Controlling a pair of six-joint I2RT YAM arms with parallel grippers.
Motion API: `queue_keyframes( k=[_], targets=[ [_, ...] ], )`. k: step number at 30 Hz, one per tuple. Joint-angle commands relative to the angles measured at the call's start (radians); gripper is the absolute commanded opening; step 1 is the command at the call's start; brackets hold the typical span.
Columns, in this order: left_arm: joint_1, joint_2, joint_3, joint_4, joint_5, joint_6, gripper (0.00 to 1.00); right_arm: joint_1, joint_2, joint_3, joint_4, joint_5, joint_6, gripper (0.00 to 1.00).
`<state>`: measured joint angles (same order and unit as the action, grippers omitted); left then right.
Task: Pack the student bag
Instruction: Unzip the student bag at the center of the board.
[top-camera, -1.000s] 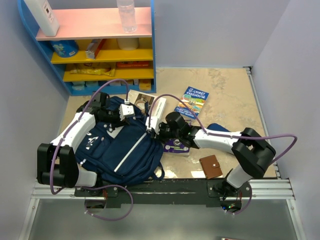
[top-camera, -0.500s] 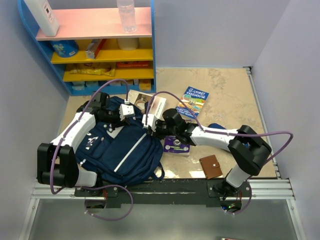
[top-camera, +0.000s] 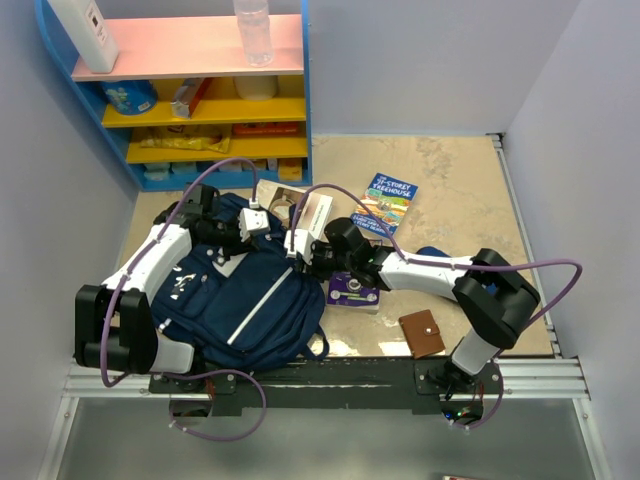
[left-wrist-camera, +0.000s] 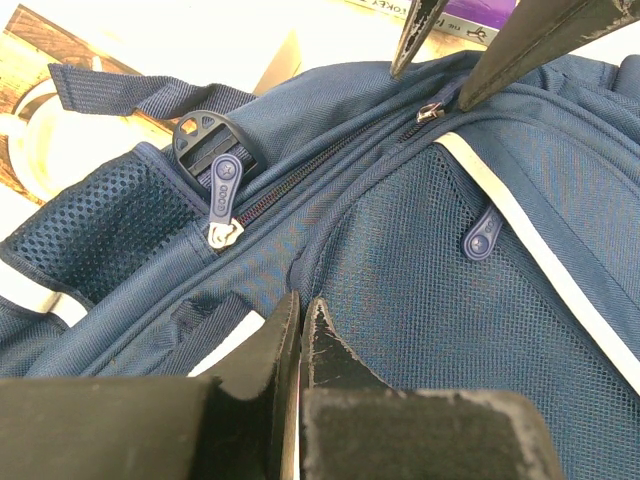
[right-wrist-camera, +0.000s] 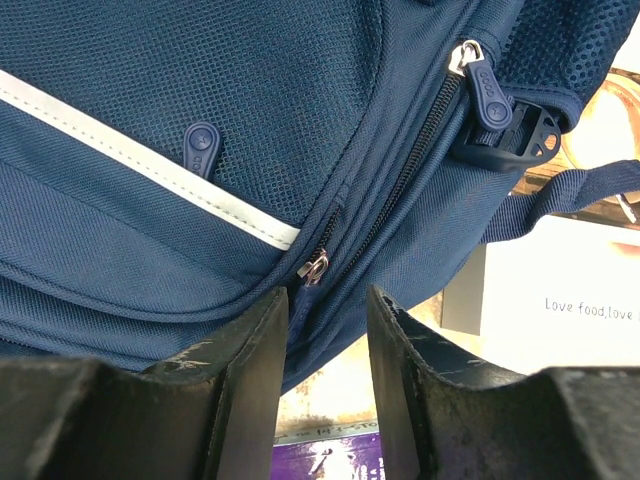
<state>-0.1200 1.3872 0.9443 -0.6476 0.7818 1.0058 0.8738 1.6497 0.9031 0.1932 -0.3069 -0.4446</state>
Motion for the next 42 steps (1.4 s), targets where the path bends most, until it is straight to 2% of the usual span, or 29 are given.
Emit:
queue_keyframes(
  k=[1, 7, 11, 17, 19, 20, 21, 22, 23, 24, 26, 30, 35, 38, 42],
  targets=[
    [-0.004, 0.004, -0.009, -0.009, 0.048, -0.004, 0.0, 0.005, -0.015, -0.007, -0.003, -0.055, 0.009, 0.42],
    [-0.004, -0.001, -0.01, -0.004, 0.031, -0.007, 0.0, 0.005, 0.022, 0.02, -0.032, -0.095, -0.006, 0.4],
    [-0.004, -0.002, -0.007, 0.017, 0.022, -0.032, 0.0, 0.005, 0.068, 0.065, -0.13, -0.158, 0.004, 0.39],
    [-0.006, -0.004, -0.009, 0.077, 0.011, -0.093, 0.0, 0.014, 0.059, 0.017, -0.068, -0.11, 0.029, 0.4],
    [-0.01, -0.002, -0.012, 0.1, 0.004, -0.107, 0.07, 0.014, 0.061, 0.019, -0.052, -0.09, 0.043, 0.38],
    [-0.013, 0.001, -0.013, 0.109, -0.006, -0.128, 0.19, 0.014, 0.065, 0.023, -0.046, -0.081, 0.052, 0.37],
    [-0.015, 0.003, -0.01, 0.115, -0.009, -0.133, 0.25, 0.014, 0.073, 0.029, -0.046, -0.069, 0.06, 0.34],
    [-0.023, 0.003, -0.01, 0.118, -0.012, -0.142, 0.32, 0.014, 0.073, 0.034, -0.041, -0.066, 0.064, 0.24],
    [-0.024, 0.0, -0.012, 0.126, -0.016, -0.154, 0.46, 0.014, 0.07, 0.031, -0.028, -0.063, 0.075, 0.19],
    [-0.027, -0.001, -0.012, 0.134, -0.016, -0.159, 0.52, 0.014, 0.056, 0.028, -0.017, -0.057, 0.081, 0.16],
    [-0.038, -0.013, -0.01, 0.146, -0.003, -0.167, 0.71, 0.016, 0.033, 0.005, 0.017, -0.049, 0.099, 0.1],
    [-0.059, 0.01, 0.03, 0.115, 0.062, -0.127, 0.74, 0.016, -0.033, -0.038, 0.043, -0.034, 0.112, 0.06],
    [-0.112, 0.113, 0.074, 0.07, 0.094, -0.006, 0.75, 0.017, -0.062, -0.062, 0.052, -0.026, 0.135, 0.04],
    [-0.141, 0.205, 0.146, -0.039, 0.114, 0.085, 0.71, 0.021, -0.076, -0.076, 0.063, -0.015, 0.142, 0.03],
    [-0.165, 0.288, 0.188, -0.067, 0.088, 0.132, 0.64, 0.025, -0.082, -0.069, 0.049, 0.002, 0.142, 0.02]
  ],
)
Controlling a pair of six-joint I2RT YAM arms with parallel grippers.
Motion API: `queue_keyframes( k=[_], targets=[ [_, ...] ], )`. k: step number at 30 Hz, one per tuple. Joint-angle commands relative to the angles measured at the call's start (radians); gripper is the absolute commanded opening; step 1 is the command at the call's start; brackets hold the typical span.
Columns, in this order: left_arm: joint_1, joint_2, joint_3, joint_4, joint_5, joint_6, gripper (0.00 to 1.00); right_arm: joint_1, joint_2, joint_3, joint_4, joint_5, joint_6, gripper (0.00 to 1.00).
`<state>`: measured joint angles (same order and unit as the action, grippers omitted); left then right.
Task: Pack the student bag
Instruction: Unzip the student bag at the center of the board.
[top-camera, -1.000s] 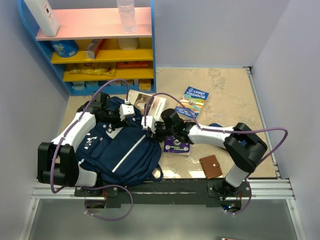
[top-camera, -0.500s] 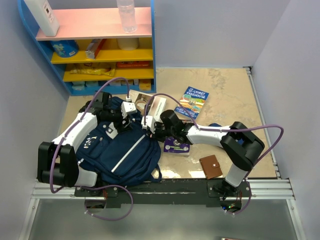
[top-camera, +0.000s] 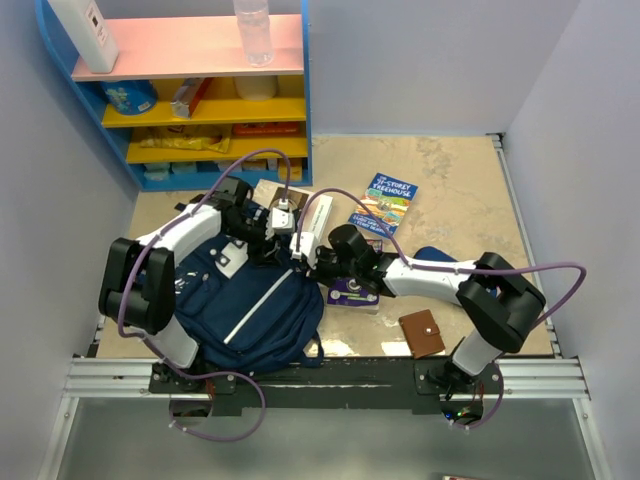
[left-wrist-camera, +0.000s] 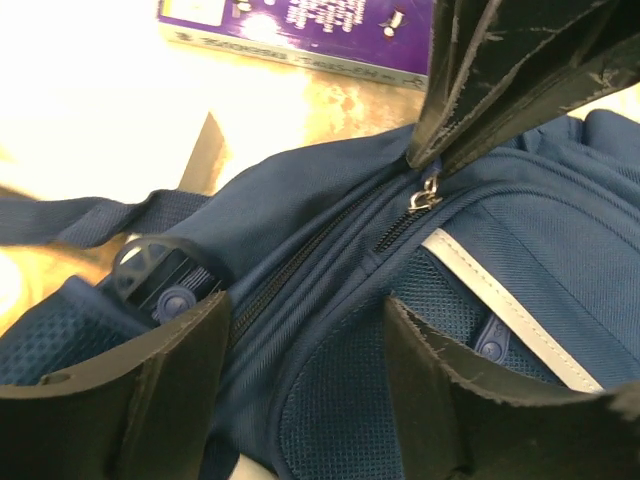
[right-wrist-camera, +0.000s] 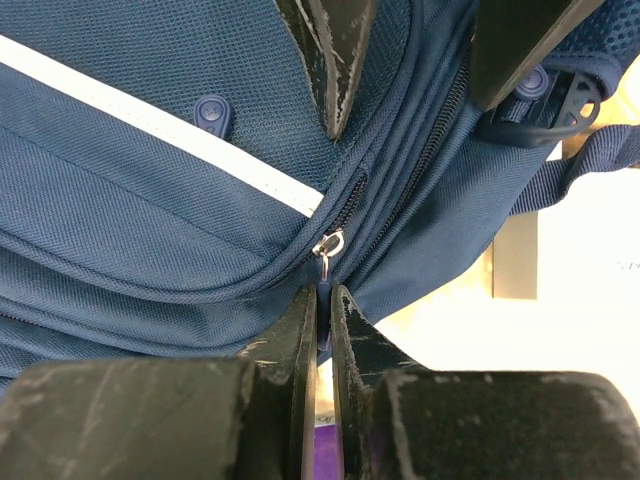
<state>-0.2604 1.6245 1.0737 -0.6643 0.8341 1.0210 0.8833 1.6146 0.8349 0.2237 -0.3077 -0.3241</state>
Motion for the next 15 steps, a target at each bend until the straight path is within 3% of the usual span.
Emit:
queue_keyframes(
  k=[1, 3, 5, 6, 7, 9, 15],
  targets=[
    [-0.026, 0.067, 0.063, -0.047, 0.031, 0.12, 0.6, 0.017, -0.048, 0.001, 0.013, 0.007, 0.022, 0.02],
    [-0.03, 0.08, 0.077, -0.05, 0.026, 0.123, 0.54, 0.02, -0.061, 0.0, 0.011, 0.027, 0.02, 0.02],
    [-0.033, 0.089, 0.078, -0.057, 0.03, 0.128, 0.39, 0.022, -0.073, -0.005, 0.011, 0.041, 0.022, 0.02],
    [-0.034, 0.09, 0.077, -0.052, 0.031, 0.126, 0.32, 0.025, -0.088, -0.014, 0.012, 0.056, 0.023, 0.02],
    [-0.034, 0.089, 0.075, -0.044, 0.031, 0.111, 0.15, 0.026, -0.096, -0.02, 0.019, 0.064, 0.025, 0.02],
    [-0.034, 0.087, 0.065, 0.003, 0.017, 0.09, 0.01, 0.032, -0.119, -0.033, 0.02, 0.091, 0.039, 0.01],
    [-0.019, 0.064, 0.031, 0.143, -0.015, -0.004, 0.0, 0.045, -0.156, -0.054, -0.015, 0.16, 0.083, 0.0]
  ],
)
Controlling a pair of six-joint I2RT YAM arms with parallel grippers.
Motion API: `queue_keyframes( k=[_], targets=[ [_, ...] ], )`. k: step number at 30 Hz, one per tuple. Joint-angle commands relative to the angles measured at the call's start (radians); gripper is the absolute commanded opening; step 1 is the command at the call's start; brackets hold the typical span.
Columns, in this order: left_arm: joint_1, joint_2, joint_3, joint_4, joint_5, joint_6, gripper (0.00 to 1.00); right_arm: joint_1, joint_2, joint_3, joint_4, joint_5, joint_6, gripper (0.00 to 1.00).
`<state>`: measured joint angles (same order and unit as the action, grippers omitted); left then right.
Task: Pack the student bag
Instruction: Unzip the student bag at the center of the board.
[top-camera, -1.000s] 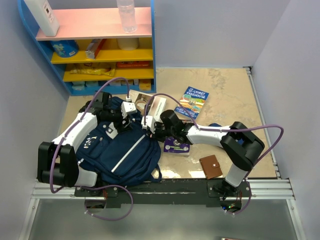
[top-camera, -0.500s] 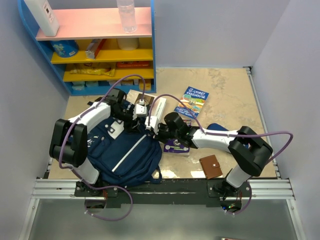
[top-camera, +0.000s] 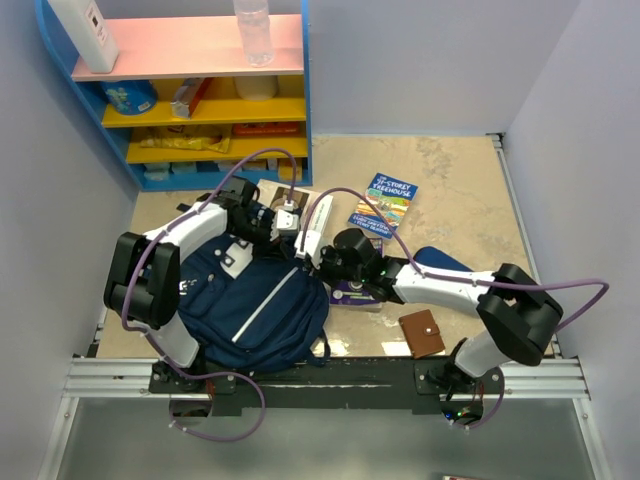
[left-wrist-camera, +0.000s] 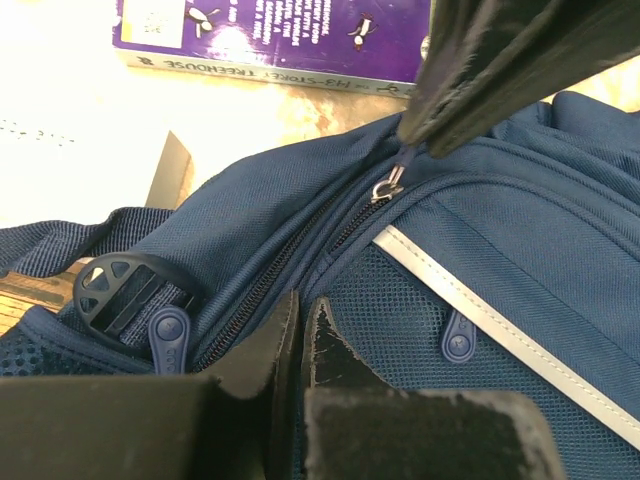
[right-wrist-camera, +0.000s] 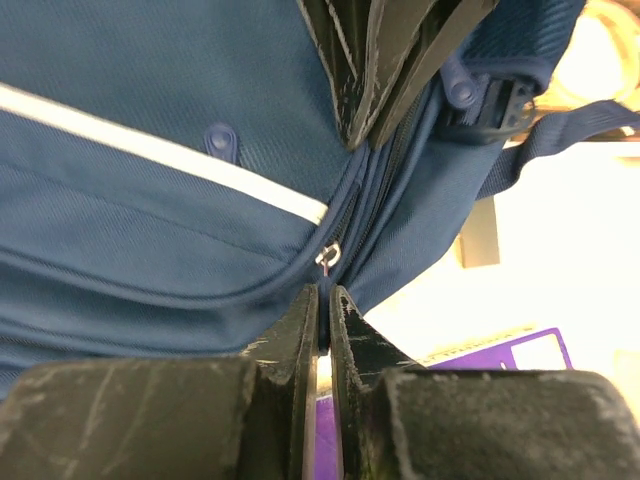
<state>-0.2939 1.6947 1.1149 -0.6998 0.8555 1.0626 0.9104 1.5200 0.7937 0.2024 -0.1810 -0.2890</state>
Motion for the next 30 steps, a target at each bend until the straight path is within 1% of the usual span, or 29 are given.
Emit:
queue_keyframes(
  k=[1, 5, 9, 13, 18, 21, 22, 23, 30],
  targets=[
    [0.015, -0.003, -0.009, 0.184, -0.039, -0.061, 0.0, 0.021, -0.07, -0.016, 0.0, 0.044, 0.062, 0.0],
    [0.041, 0.008, 0.016, 0.214, -0.049, -0.078, 0.0, 0.027, -0.089, -0.021, -0.044, 0.066, 0.08, 0.0],
    [0.07, 0.014, 0.042, 0.192, -0.047, -0.07, 0.0, 0.03, -0.119, -0.05, -0.069, 0.09, 0.086, 0.0],
    [0.085, 0.005, 0.036, 0.209, -0.059, -0.079, 0.0, 0.033, -0.142, -0.056, -0.112, 0.1, 0.129, 0.0],
    [0.093, 0.005, 0.029, 0.27, -0.075, -0.125, 0.0, 0.071, -0.188, -0.08, -0.09, 0.101, 0.165, 0.0],
    [0.094, 0.0, 0.02, 0.341, -0.104, -0.187, 0.0, 0.119, -0.164, -0.044, -0.136, 0.107, 0.186, 0.0],
    [0.095, 0.0, 0.013, 0.392, -0.119, -0.234, 0.0, 0.134, -0.155, -0.042, -0.139, 0.116, 0.195, 0.0],
    [0.093, 0.0, 0.013, 0.416, -0.15, -0.254, 0.0, 0.162, -0.152, -0.042, -0.133, 0.12, 0.203, 0.0],
    [0.101, 0.017, 0.013, 0.578, -0.272, -0.435, 0.0, 0.254, -0.127, -0.045, -0.083, 0.152, 0.27, 0.0]
  ],
)
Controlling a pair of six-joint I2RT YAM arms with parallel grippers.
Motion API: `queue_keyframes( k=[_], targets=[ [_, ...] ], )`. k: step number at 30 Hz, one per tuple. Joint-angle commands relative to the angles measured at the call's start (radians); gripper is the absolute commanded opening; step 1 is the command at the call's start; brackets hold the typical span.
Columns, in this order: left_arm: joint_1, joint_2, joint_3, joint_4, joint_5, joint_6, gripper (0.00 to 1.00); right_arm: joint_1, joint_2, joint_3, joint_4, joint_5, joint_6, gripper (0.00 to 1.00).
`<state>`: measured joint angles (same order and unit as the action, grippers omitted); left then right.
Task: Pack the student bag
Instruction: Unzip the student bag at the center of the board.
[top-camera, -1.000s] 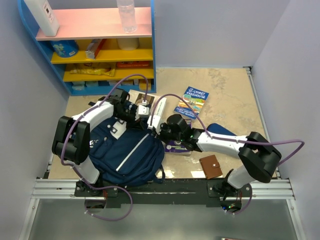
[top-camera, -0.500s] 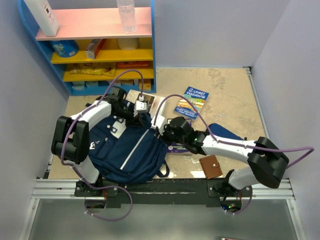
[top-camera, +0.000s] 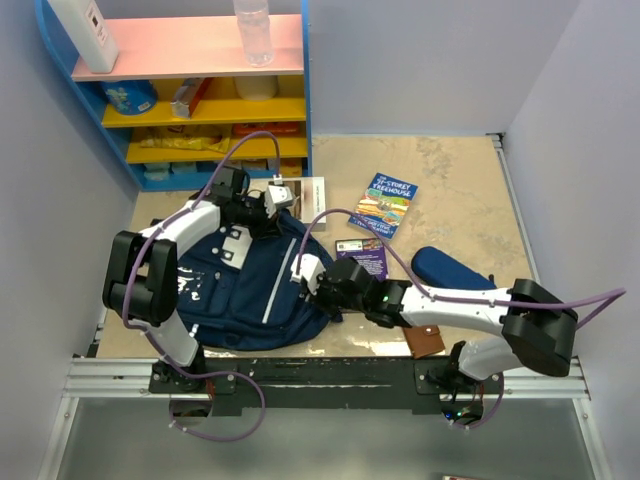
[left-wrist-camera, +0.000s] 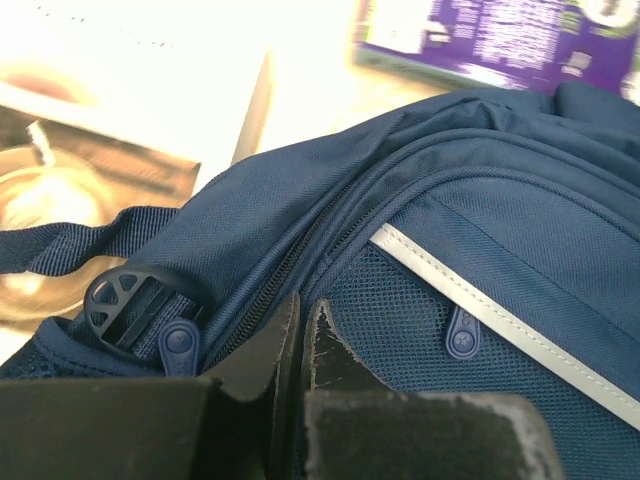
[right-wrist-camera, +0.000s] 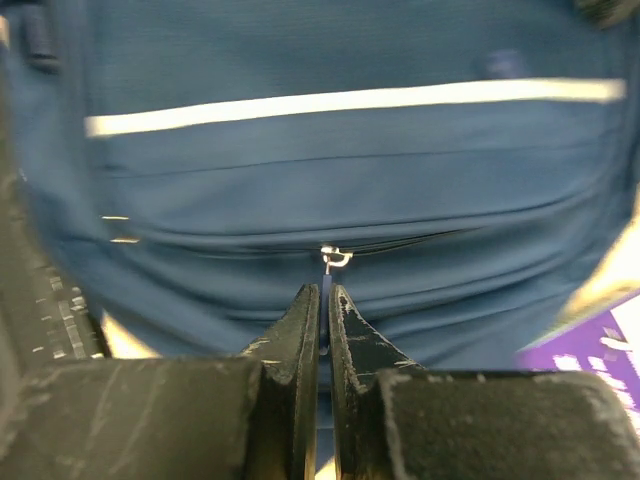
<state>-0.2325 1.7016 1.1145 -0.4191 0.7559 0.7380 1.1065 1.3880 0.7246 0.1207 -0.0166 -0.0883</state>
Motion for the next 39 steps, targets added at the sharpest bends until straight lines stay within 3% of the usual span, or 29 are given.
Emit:
queue_keyframes(
  k=[1, 14, 27, 29, 30, 31, 34, 35, 37, 39],
  targets=[
    [0.041, 0.012, 0.011, 0.319, -0.185, -0.139, 0.0, 0.07, 0.008, 0.024, 0.013, -0.006, 0.081, 0.0],
    [0.036, -0.019, -0.021, 0.404, -0.225, -0.259, 0.0, 0.262, 0.149, 0.131, 0.111, -0.006, 0.14, 0.0],
    [0.01, -0.082, -0.05, 0.431, -0.217, -0.308, 0.0, 0.283, 0.312, 0.308, 0.16, 0.075, 0.105, 0.0],
    [0.01, -0.089, -0.044, 0.421, -0.217, -0.304, 0.01, 0.283, 0.287, 0.314, 0.136, 0.083, 0.113, 0.2],
    [0.009, -0.091, -0.035, 0.367, -0.216, -0.292, 0.03, 0.283, 0.272, 0.314, 0.107, 0.092, 0.123, 0.27],
    [0.01, -0.095, -0.03, 0.352, -0.217, -0.284, 0.06, 0.283, 0.255, 0.311, 0.097, 0.101, 0.133, 0.47],
    [0.01, -0.121, -0.013, 0.286, -0.216, -0.253, 0.29, 0.253, 0.155, 0.27, 0.097, 0.17, 0.168, 0.56],
    [0.01, -0.138, -0.007, 0.261, -0.211, -0.246, 0.42, 0.233, 0.126, 0.245, 0.097, 0.17, 0.185, 0.57],
    [0.01, -0.155, 0.018, 0.198, -0.201, -0.23, 0.5, 0.143, 0.062, 0.219, 0.099, 0.147, 0.246, 0.57],
    [0.009, -0.187, 0.04, 0.14, -0.198, -0.226, 0.65, 0.08, 0.01, 0.171, 0.108, 0.124, 0.307, 0.57]
  ],
)
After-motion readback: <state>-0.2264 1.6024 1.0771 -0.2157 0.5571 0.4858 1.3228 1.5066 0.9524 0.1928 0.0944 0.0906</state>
